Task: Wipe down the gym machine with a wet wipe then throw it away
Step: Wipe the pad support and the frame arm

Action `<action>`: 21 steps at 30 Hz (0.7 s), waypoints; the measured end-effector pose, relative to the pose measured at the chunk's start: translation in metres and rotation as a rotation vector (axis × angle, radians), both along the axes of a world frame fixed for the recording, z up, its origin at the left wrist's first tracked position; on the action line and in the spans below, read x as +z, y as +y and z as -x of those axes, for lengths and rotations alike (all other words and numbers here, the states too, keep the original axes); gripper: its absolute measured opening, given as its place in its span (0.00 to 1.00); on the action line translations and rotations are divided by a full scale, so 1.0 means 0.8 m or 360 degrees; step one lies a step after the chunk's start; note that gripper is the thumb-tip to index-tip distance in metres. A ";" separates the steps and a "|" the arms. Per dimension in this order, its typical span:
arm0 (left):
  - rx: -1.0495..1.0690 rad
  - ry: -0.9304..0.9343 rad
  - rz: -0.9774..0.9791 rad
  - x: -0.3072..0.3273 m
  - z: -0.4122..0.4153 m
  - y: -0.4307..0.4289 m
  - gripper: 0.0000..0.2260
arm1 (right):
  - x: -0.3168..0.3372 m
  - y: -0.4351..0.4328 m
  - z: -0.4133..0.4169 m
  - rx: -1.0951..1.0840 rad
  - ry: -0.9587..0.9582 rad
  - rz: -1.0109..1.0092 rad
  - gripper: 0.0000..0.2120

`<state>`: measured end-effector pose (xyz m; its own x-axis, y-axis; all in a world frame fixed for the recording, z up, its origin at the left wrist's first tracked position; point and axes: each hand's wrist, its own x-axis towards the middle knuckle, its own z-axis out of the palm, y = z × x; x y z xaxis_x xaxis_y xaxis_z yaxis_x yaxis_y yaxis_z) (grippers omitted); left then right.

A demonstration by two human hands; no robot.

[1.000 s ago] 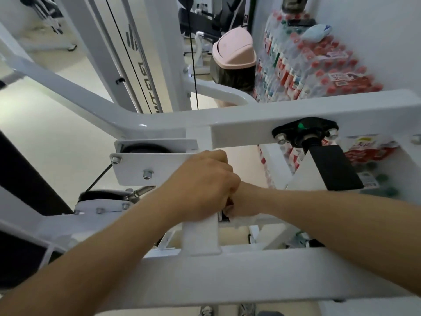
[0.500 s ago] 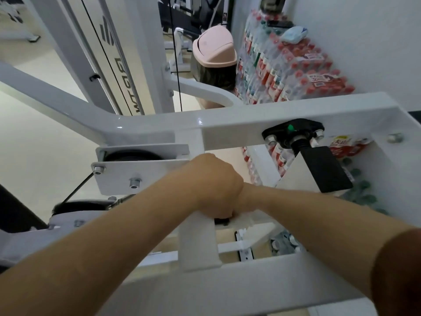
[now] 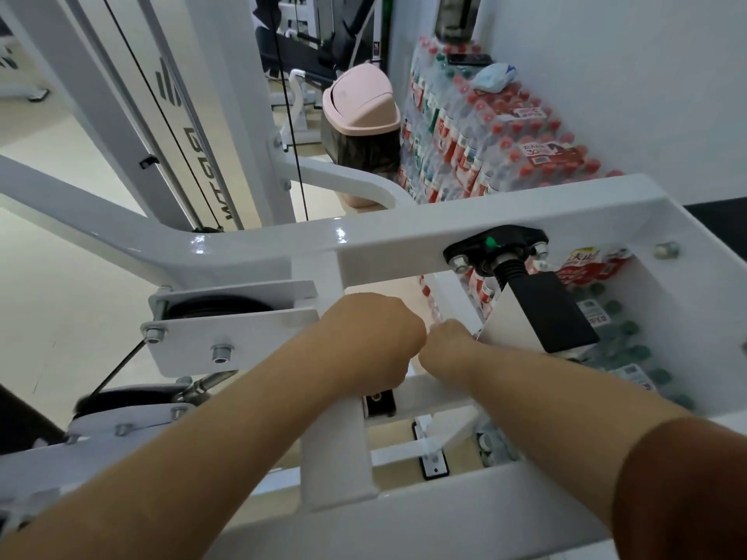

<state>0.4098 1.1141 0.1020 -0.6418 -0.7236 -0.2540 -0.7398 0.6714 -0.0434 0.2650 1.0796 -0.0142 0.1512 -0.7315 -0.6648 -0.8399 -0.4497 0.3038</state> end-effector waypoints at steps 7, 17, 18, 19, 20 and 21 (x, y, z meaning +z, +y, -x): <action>0.0096 0.0653 0.0292 0.001 -0.075 0.065 0.16 | 0.041 0.018 -0.055 -0.0418 -0.0917 -0.0458 0.08; 0.0293 0.0738 0.0517 -0.020 -0.079 0.078 0.21 | 0.133 0.107 -0.068 -0.0975 -0.2241 -0.0209 0.21; 0.0305 0.0804 0.0567 -0.023 -0.078 0.081 0.21 | 0.131 0.108 -0.070 -0.0965 -0.2268 -0.0231 0.22; 0.0327 0.0863 0.0613 -0.023 -0.077 0.084 0.19 | 0.127 0.105 -0.072 -0.0962 -0.2240 -0.0262 0.23; 0.0354 0.0918 0.0669 -0.023 -0.077 0.086 0.18 | 0.124 0.101 -0.076 -0.0962 -0.2196 -0.0299 0.22; 0.0398 0.0966 0.0714 -0.023 -0.076 0.088 0.17 | 0.119 0.098 -0.079 -0.0983 -0.2170 -0.0349 0.20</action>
<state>0.4707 1.1842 0.0834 -0.3796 -0.8149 0.4379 -0.8475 0.4961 0.1885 0.3284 1.1577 0.0808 0.4390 -0.8166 -0.3747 -0.4833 0.1369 -0.8647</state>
